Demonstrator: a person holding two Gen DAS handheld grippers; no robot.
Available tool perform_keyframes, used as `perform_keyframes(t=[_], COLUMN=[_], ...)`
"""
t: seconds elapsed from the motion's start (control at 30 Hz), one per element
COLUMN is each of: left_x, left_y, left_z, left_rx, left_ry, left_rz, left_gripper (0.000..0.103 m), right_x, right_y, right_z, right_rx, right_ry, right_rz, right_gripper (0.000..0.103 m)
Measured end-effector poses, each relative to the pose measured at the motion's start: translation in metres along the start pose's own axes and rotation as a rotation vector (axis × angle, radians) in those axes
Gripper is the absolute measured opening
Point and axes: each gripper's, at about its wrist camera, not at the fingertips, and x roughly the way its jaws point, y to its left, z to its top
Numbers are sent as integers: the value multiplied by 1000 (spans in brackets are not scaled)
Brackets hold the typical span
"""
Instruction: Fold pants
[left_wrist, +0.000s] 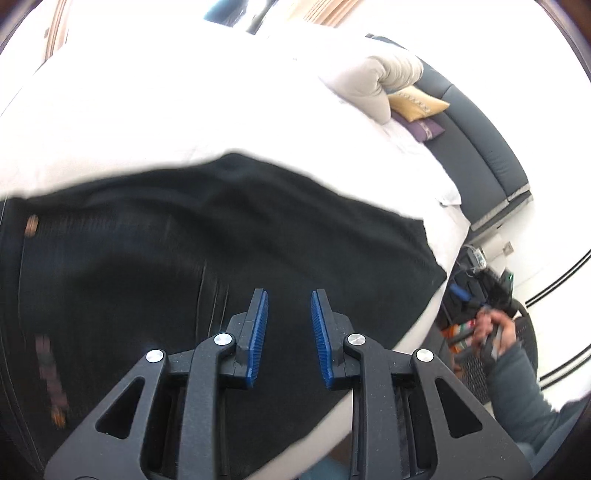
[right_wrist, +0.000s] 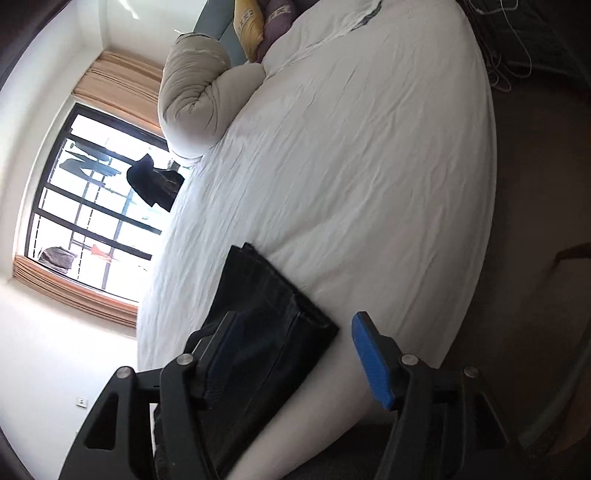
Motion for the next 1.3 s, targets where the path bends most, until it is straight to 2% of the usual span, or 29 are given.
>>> perform_keyframes(t=[0.03,0.17,0.37,0.5,0.7,0.9,1.0,1.03,1.07,1.17,1.3], left_x=[11,35,57,63,68,52,52,51,51,50,51], left_y=[3,1,15,25,28,47,47,48,46,47,45], left_z=[15,31,20,2,3,1,1,0,1,1,0], left_rx=[-7,-7,-27,-39,-43,-53,-54,-55,-56,-59,-68], left_ry=[3,49,137,136,133,127,125,125,125,126,129], left_rz=[10,26,23,6,-3,-17,-16,-15,-15,-17,-21], left_gripper=[23,23,23,23,23,23,23,23,23,23,23], right_x=[5,32,43,48,54,55,54,55,57,63,63], right_y=[-3,7,2,2,0,-1,1,2,4,11,9], right_z=[-6,-7,-10,-6,-4,-6,-8,-8,-8,-9,-9], right_rx=[23,135,203,224,210,214,207,207,203,182,222], right_ry=[15,62,52,38,3,-36,-36,-28,-11,9,-14], right_rz=[3,51,103,138,181,200,168,167,168,137,159], right_gripper=[66,66,66,66,66,63,43,30,24,20,14])
